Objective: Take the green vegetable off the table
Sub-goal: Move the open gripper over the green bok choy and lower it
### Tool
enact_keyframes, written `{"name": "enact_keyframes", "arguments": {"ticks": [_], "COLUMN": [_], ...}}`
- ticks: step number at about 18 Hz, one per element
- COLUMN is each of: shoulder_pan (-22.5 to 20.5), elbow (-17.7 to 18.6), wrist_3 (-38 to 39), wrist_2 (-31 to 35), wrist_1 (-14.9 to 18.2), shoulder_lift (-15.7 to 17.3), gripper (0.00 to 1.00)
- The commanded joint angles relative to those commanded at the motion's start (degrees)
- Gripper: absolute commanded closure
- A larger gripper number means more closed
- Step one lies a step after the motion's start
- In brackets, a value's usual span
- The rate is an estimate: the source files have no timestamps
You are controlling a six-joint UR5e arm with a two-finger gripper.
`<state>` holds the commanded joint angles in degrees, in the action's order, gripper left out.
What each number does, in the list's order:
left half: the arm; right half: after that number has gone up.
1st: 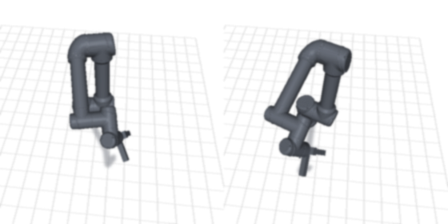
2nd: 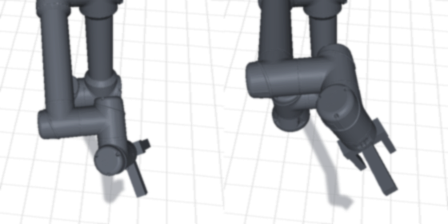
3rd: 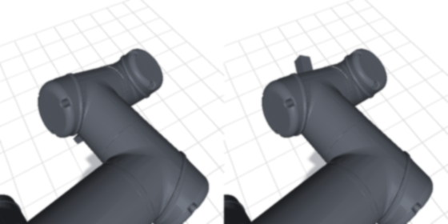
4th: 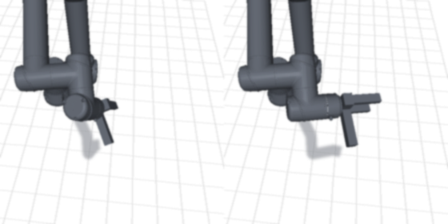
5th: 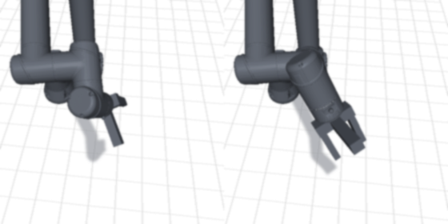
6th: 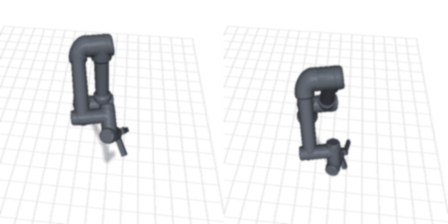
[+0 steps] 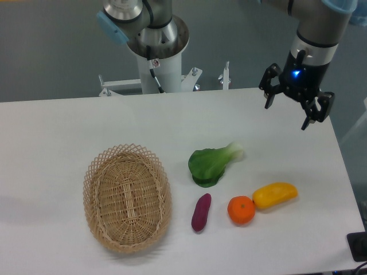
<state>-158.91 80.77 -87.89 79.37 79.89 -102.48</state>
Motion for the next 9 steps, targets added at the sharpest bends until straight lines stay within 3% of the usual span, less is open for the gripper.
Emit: {"name": "enact_keyframes", "arguments": {"ticks": [9], "shoulder_pan": [-0.09], "elbow": [1.76], "wrist_3": [-0.09], "wrist_2": [-1.41], "wrist_1": [-0.44], "shoulder_lift": [0.09], "gripper": [0.0]}}
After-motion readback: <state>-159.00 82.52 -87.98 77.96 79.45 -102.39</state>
